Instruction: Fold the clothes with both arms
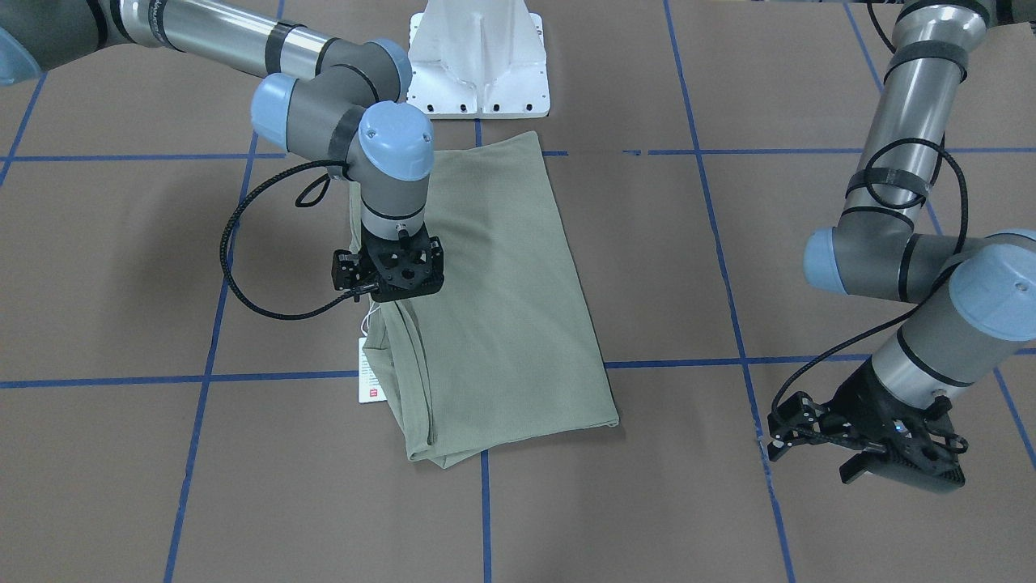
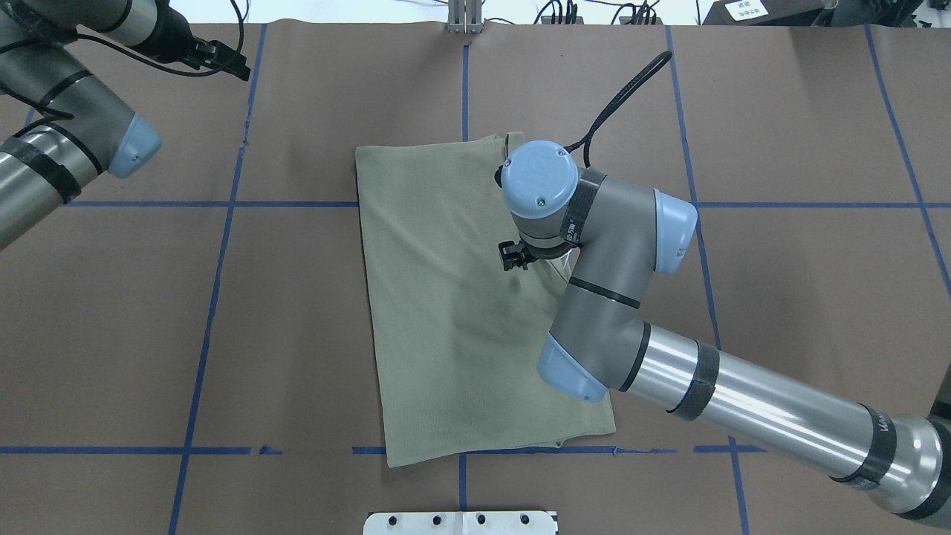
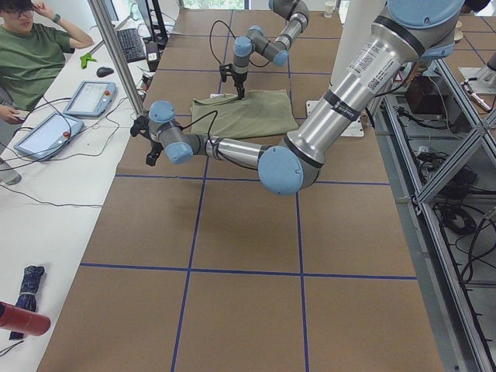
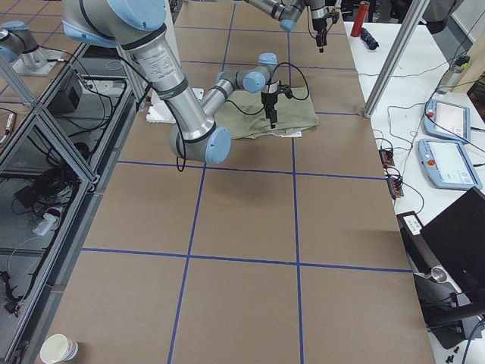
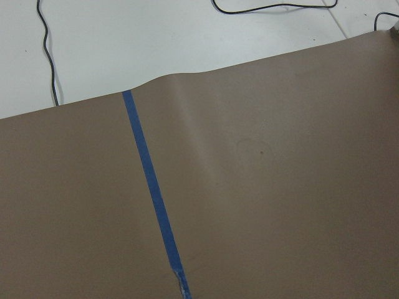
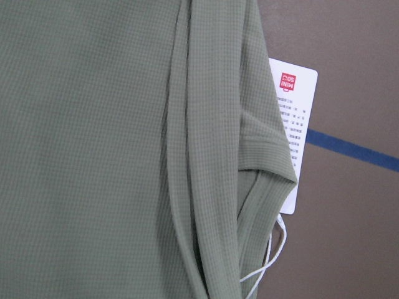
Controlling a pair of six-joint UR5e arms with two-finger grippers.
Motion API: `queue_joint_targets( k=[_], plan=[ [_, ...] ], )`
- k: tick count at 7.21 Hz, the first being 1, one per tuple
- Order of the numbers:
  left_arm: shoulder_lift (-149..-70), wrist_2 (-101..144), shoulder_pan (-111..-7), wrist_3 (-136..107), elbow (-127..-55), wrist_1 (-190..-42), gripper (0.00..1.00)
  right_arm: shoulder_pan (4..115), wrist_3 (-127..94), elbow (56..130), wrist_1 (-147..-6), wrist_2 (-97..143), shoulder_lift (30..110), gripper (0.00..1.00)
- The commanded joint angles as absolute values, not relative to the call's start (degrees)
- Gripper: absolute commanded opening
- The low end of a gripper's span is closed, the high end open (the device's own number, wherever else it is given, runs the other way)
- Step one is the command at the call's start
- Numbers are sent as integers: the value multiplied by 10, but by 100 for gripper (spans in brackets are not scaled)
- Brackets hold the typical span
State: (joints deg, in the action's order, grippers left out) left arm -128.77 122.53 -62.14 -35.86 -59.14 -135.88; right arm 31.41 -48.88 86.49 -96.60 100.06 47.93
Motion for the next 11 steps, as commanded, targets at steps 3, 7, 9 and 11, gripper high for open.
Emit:
queue_joint_targets(
  k=[3,7,9,11],
  plan=[
    [-1288,1226,-621,-359,-592,-1359,100,321,-464,832,-971,997,476,100],
    [-1288,1226,-621,-359,-594,-1359,100,381,-384,825,-1020,999,486,100],
    [-1286,1244,-621,-359,-599,-1359,100,422,-363,834,-1020,993,539,100],
    [-1286,1245,-621,-359,-607,-1354,100,435,-349,832,-1007,1017,501,100]
  ],
)
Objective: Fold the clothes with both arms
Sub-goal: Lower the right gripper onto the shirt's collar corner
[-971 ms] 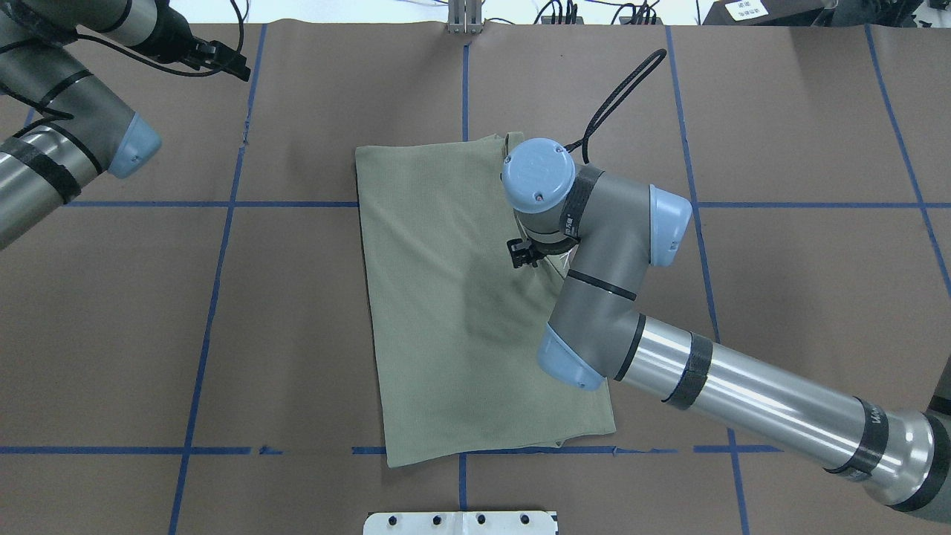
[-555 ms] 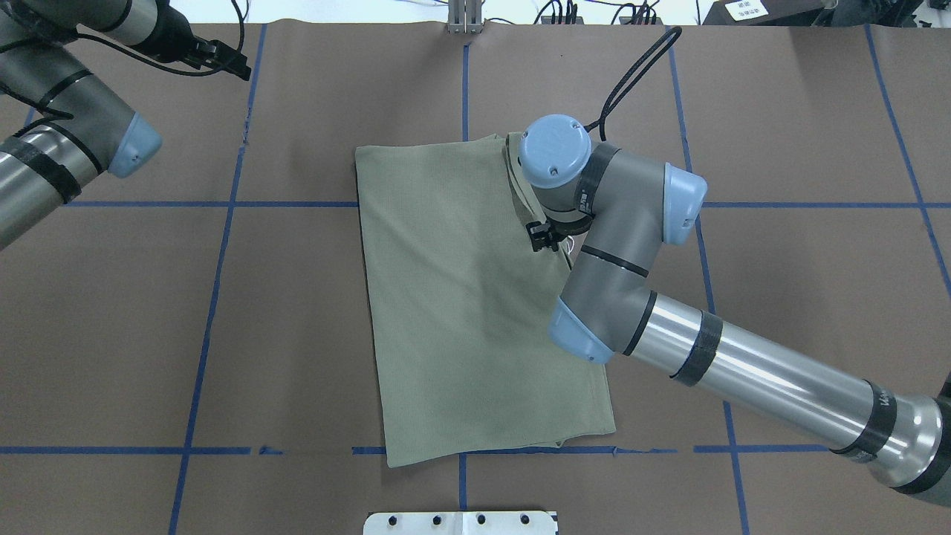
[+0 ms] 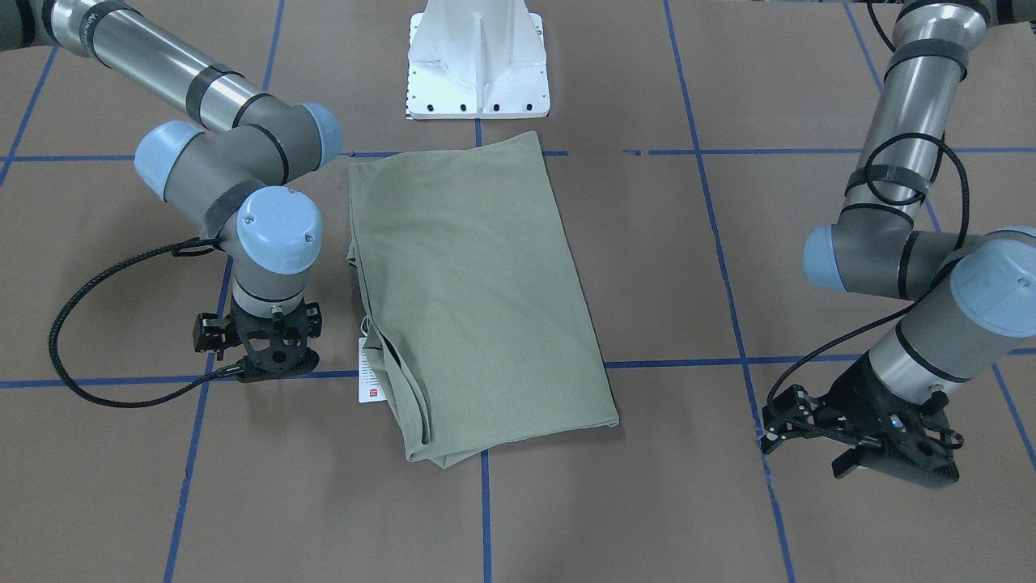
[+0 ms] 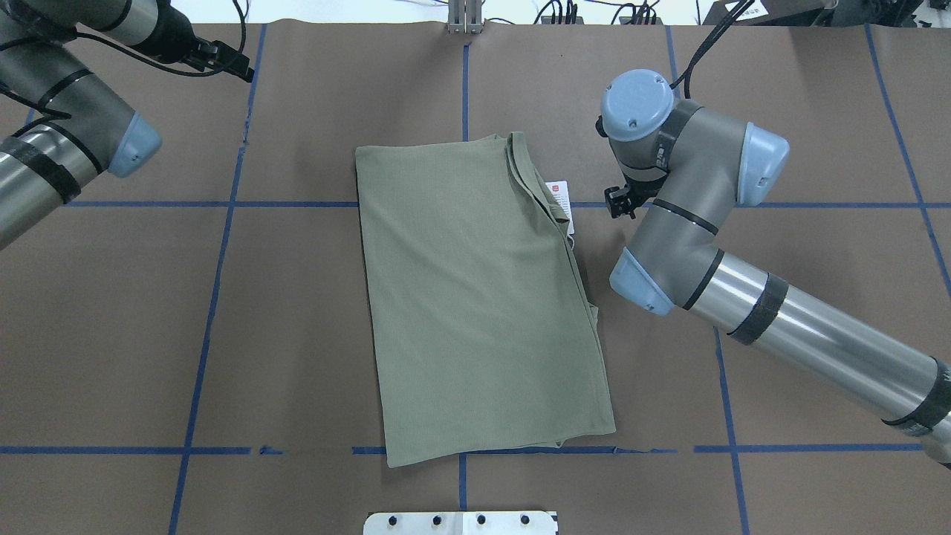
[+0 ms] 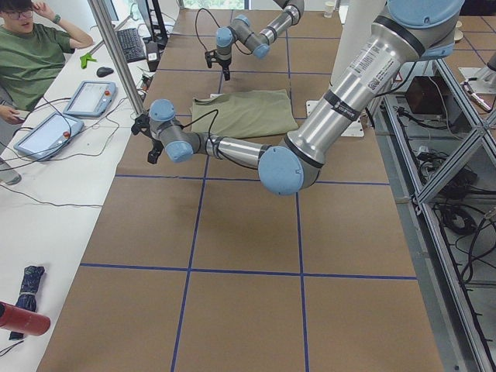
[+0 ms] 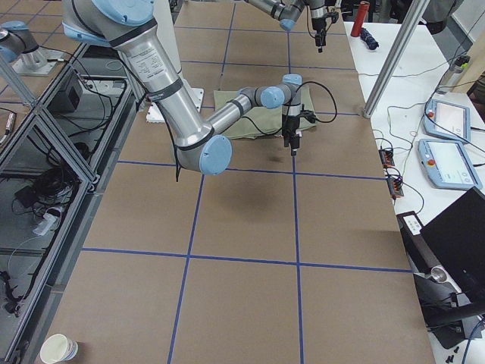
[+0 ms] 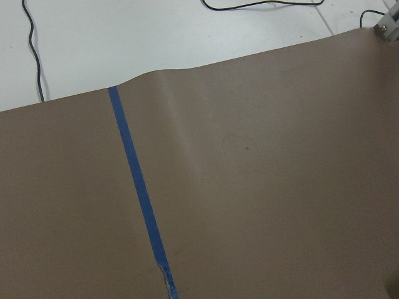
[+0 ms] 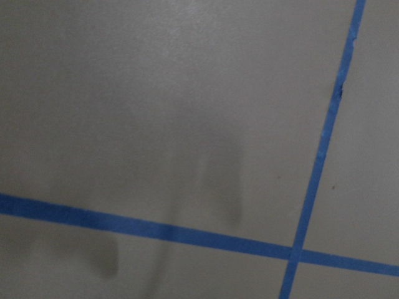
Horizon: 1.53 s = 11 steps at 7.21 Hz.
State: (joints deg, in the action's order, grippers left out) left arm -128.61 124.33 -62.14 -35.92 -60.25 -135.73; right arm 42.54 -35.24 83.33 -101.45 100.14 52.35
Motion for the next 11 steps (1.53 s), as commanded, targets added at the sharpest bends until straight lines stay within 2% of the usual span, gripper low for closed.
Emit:
queue_joint_targets(
  k=[1,4,6,11],
  plan=[
    [-1283,1245,-621,-359,-607,-1355,100,434,-382,829,-981,1025,478,100],
    [-1283,1245,-621,-359,-607,-1355,100,404,-440,710,-857,1027,399,100],
    [-1281,1245,-621,-360,-607,-1355,100,382,-445,679,-857,1016,367,100],
    [-1275,1250,-621,-359,-607,-1358,100,374,-398,635,-861,989,367,100]
  ],
)
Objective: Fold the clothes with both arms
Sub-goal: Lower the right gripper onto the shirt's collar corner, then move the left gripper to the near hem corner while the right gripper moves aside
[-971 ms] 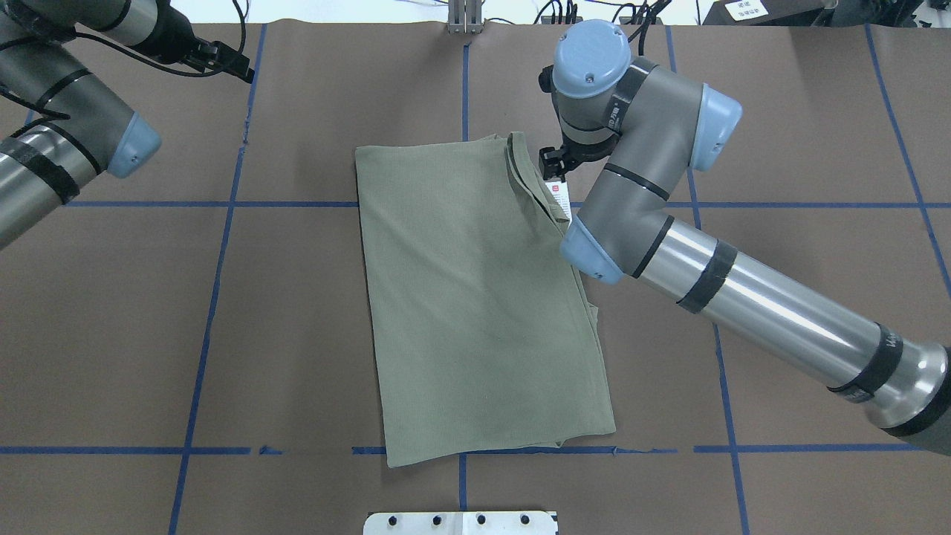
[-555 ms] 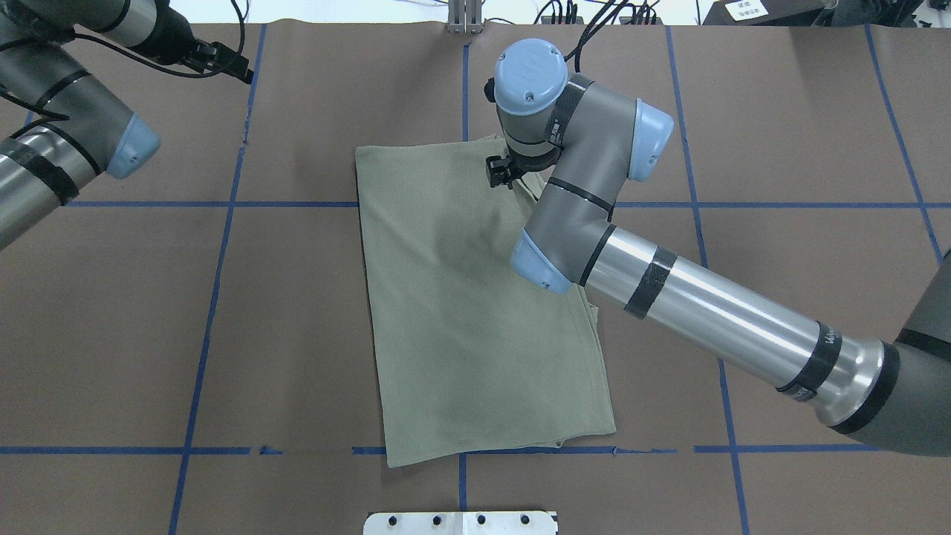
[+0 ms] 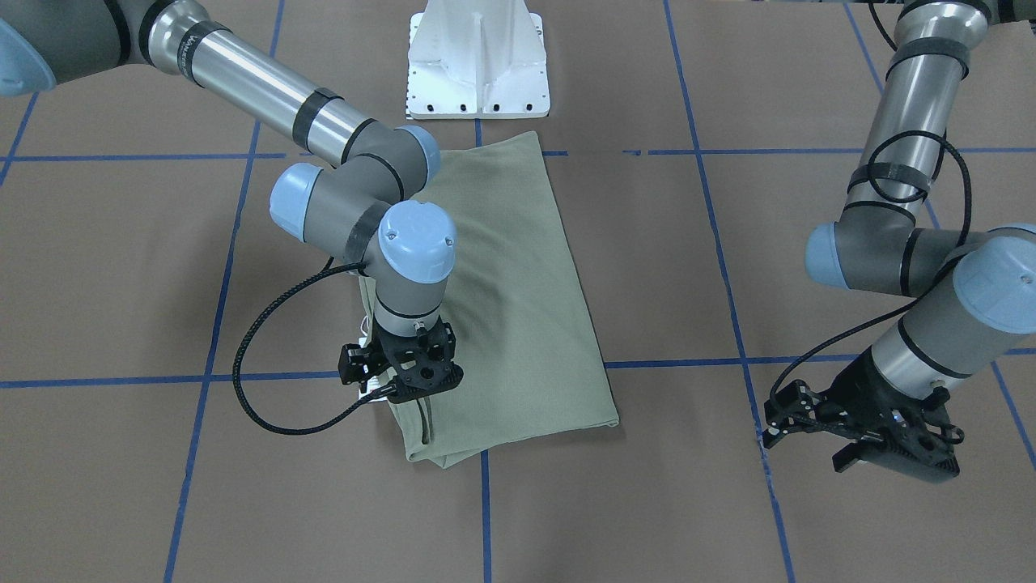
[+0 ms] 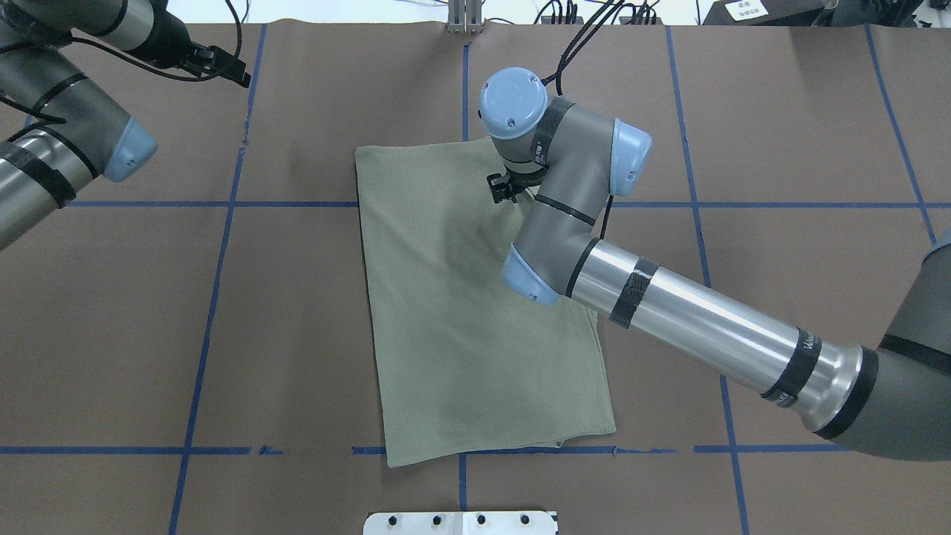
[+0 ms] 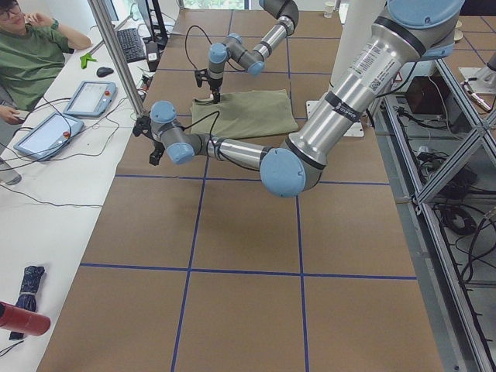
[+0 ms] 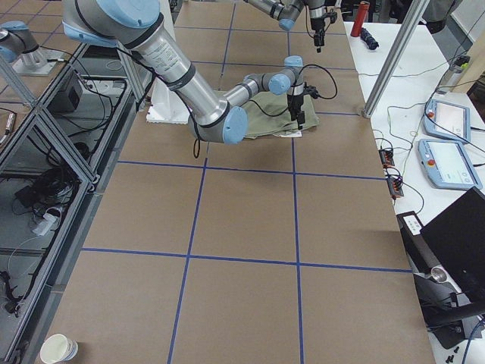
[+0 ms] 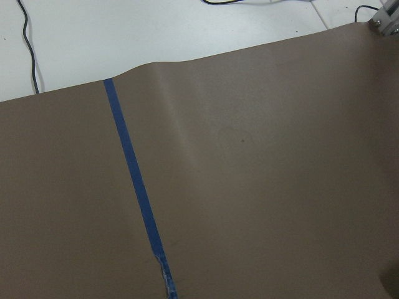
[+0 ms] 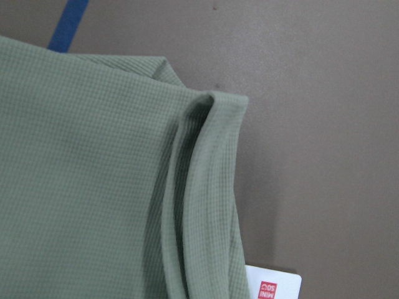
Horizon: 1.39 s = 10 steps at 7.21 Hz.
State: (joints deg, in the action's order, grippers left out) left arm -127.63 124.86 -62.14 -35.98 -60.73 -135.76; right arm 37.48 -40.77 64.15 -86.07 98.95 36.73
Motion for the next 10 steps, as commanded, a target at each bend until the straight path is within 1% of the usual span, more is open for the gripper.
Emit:
queue_joint_targets(
  k=[1,4,5,6,7,8,9,10],
  plan=[
    [-1274,1250,-621,-359,-607,-1359,100,376,-381,630,-870,989,367,100],
    [-1274,1250,-621,-359,-612,-1360,100,440,-270,629,-929,997,375,100],
    [-1274,1251,-621,-360,-620,-1358,100,452,-249,630,-926,991,414,100],
    [-1274,1258,-621,-361,-622,-1358,100,477,-231,630,-901,995,431,100],
    [-1274,1261,-621,-393,-634,-1358,100,496,-236,631,-879,1054,429,100],
    [-1267,1261,-614,-444,-669,-1351,100,518,-263,638,-847,1136,430,100],
    [-1235,1261,-608,-524,-725,-1356,100,524,-344,664,-794,1195,457,100],
    [-1182,1259,-570,-587,-818,-1354,100,524,-437,711,-708,1214,512,100]
  ],
)
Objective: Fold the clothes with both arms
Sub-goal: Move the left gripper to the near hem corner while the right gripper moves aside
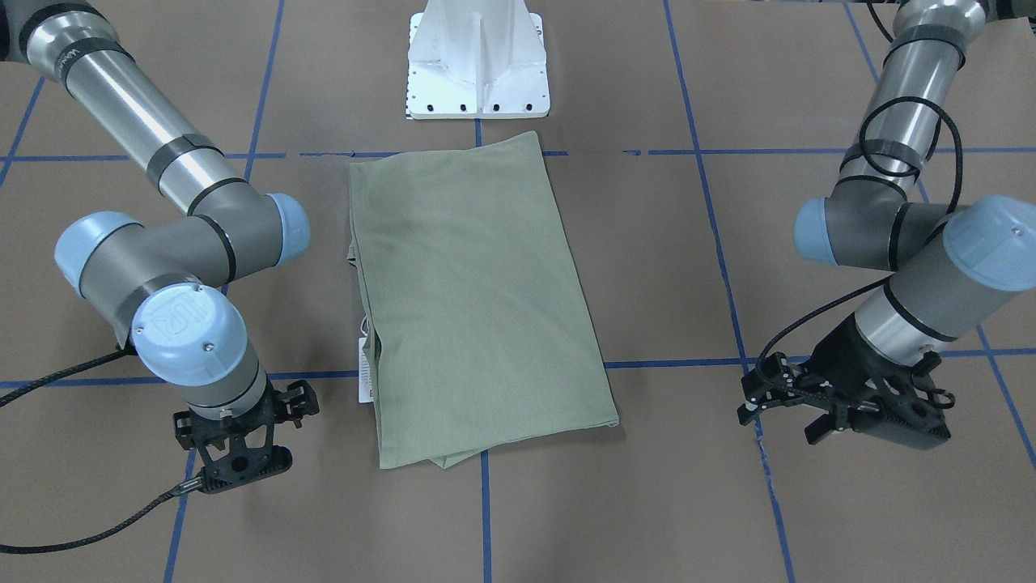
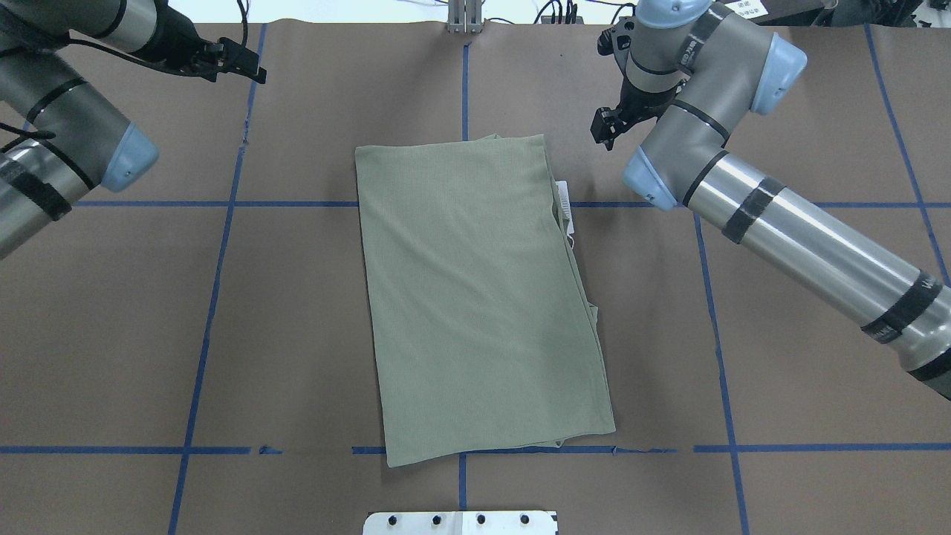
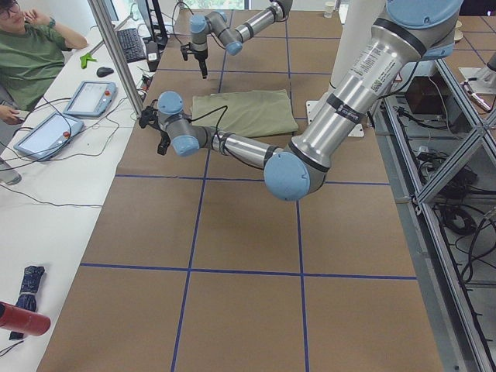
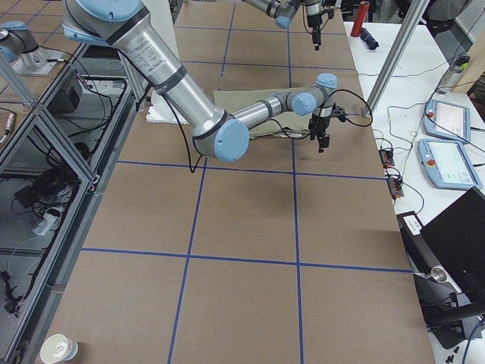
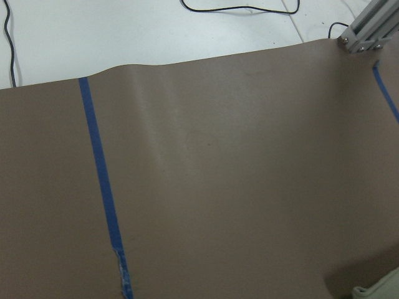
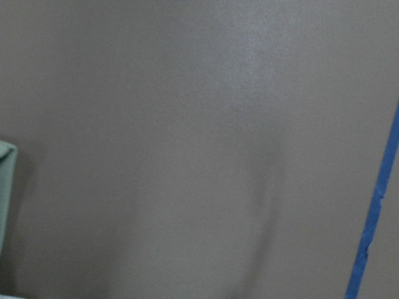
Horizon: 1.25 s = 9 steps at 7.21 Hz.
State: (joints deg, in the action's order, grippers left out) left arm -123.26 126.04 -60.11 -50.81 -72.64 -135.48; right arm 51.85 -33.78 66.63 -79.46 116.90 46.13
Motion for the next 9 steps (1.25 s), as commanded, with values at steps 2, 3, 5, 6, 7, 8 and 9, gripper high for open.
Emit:
queue_joint_targets(
  k=[2,3,5,6,7,8,9],
  plan=[
    [-1095,1251,-485,-741,-976,-1355,100,504,-635,822,-556,1231,630,100],
    [-1052,1218,-435,-796,-1050,-1355,100,491,-722,888,-535,1228,678,100],
    [-1003,1033,-265,-919,-1141,-1354,100,447,-852,1046,-533,1192,785,100],
    [-1002,956,-197,-986,-1146,-1353,100,409,-906,1102,-533,1146,821,100],
    [-1002,907,-157,-1036,-1145,-1353,100,372,-970,1118,-528,1103,824,100],
    [-1002,881,-131,-1068,-1144,-1353,95,316,-997,1116,-477,1028,846,100],
    [-1002,860,-112,-1098,-1141,-1352,81,297,-1000,1114,-429,1002,859,100]
  ],
)
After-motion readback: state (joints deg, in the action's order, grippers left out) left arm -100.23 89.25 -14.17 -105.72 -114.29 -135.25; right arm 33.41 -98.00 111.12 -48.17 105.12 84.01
